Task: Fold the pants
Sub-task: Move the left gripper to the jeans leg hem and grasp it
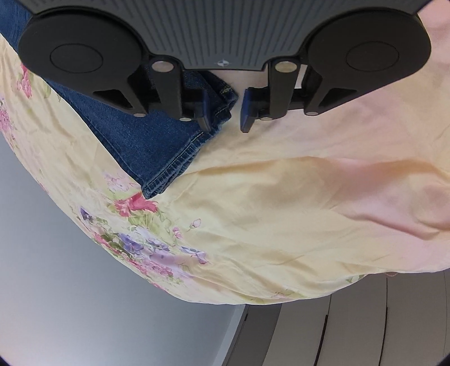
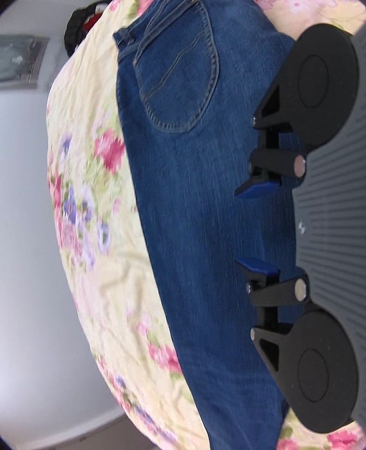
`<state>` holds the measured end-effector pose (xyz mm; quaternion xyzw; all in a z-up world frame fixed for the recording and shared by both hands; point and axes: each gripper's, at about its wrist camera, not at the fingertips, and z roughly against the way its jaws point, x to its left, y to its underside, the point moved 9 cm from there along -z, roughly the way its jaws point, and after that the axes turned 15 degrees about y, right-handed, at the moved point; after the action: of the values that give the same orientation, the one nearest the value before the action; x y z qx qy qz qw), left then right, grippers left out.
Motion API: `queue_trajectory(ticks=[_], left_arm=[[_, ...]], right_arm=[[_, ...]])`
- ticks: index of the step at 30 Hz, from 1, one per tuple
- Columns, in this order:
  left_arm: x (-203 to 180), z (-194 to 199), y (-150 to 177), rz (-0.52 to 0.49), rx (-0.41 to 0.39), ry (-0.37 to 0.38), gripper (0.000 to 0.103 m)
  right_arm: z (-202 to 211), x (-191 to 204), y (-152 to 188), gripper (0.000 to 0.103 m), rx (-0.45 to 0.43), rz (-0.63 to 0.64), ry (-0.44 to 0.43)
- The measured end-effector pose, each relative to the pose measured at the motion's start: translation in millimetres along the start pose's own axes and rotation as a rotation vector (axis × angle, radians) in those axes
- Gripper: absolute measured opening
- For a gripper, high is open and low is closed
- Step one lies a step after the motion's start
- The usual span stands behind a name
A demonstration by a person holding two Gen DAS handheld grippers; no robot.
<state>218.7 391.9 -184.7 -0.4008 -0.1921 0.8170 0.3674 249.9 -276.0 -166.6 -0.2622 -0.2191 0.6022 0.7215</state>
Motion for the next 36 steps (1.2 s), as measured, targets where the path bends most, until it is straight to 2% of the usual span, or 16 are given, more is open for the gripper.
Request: queue_trajectory(ticks=[2,4,8,11,12,14,16,17,19,22,24,26,29,32,36], left_arm=[[1.4,6.0,-1.7,0.016,-0.001,-0.001,0.045],[0.2,14.3,-1.6,0.022,-0.006,-0.002,0.052],[-6.4,25.1,3.7,-0.007,0.012,0.008,0.056],[-9.0,27.1,11.3,0.003,0.047,-0.001,0.056],[-9.7,28.4,13.8,0.023,0.051,0.004,0.057],[-10.6,33.0,19.5,0.097,0.048,0.035,0.064],[-12.8,37.5,26.0,0.181,0.039,0.099,0.068],[-13.1,39.0,28.8,0.219,0.037,0.121,0.068],[-12.8,39.8,34.5,0.300,0.033,0.164,0.069],[-8.1,35.5,40.6,0.392,0.023,0.207,0.069],[-3.7,30.0,44.1,0.410,0.014,0.203,0.069],[0.8,23.4,47.6,0.419,0.017,0.195,0.067],[6.7,14.7,51.3,0.417,0.026,0.176,0.062],[8.6,8.8,53.1,0.402,0.041,0.157,0.060],[5.2,6.6,52.4,0.396,0.021,0.152,0.056]], right_arm=[[6.4,18.7,3.0,0.043,-0.026,0.069,-0.007],[5.4,33.3,10.0,0.043,-0.042,0.144,0.019],[-10.1,38.2,49.0,0.042,0.052,0.237,0.086],[-6.0,33.6,64.9,0.042,0.056,0.269,0.102],[-3.8,31.9,64.3,0.042,0.064,0.263,0.102],[2.1,31.3,59.3,0.042,0.072,0.241,0.088],[11.6,35.4,51.8,0.038,0.062,0.210,0.041],[15.1,40.5,47.2,0.038,0.051,0.202,0.015],[19.1,55.1,35.9,0.024,0.011,0.214,-0.027],[16.3,83.4,23.0,0.011,-0.017,0.252,-0.090],[12.3,101.6,20.2,0.010,-0.016,0.258,-0.135],[2.3,114.4,23.4,0.009,0.007,0.259,-0.132],[-16.3,125.1,45.4,0.007,0.089,0.254,-0.117],[-19.0,131.2,55.7,0.007,0.073,0.269,-0.111],[-18.3,128.7,53.4,0.007,0.105,0.253,-0.121]])
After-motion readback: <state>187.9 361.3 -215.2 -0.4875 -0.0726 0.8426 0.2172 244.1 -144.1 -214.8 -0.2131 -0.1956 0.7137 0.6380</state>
